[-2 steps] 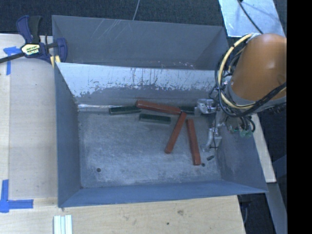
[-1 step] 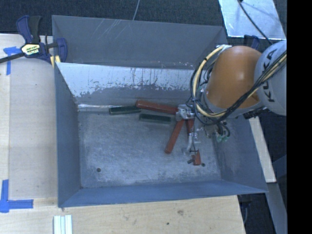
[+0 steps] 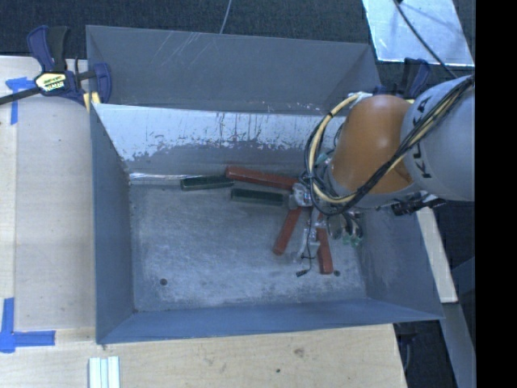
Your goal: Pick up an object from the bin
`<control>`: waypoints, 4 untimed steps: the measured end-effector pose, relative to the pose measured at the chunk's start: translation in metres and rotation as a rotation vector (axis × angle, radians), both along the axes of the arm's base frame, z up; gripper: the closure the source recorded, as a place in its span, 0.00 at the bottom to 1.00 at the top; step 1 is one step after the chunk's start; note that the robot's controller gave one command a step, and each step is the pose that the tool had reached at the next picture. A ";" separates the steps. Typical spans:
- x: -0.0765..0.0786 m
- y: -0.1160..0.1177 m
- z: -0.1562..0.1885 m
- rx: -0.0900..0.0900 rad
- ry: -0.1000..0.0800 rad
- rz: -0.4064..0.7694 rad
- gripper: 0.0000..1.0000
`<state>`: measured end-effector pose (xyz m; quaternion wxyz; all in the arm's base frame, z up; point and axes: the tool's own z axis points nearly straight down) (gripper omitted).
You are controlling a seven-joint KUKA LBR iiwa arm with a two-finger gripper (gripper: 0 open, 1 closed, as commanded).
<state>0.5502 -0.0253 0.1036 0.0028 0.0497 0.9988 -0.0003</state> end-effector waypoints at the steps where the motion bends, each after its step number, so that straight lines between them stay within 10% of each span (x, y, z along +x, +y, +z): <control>1: 0.002 0.007 -0.033 0.000 -0.005 0.059 0.00; 2: 0.013 0.010 -0.030 0.001 -0.004 -0.139 1.00; 3: 0.013 0.010 -0.030 0.001 -0.004 -0.138 1.00; 4: 0.011 0.004 0.107 0.001 0.002 -0.187 1.00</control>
Offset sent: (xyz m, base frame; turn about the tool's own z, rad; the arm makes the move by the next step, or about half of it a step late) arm 0.0103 0.0108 -0.0336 0.1404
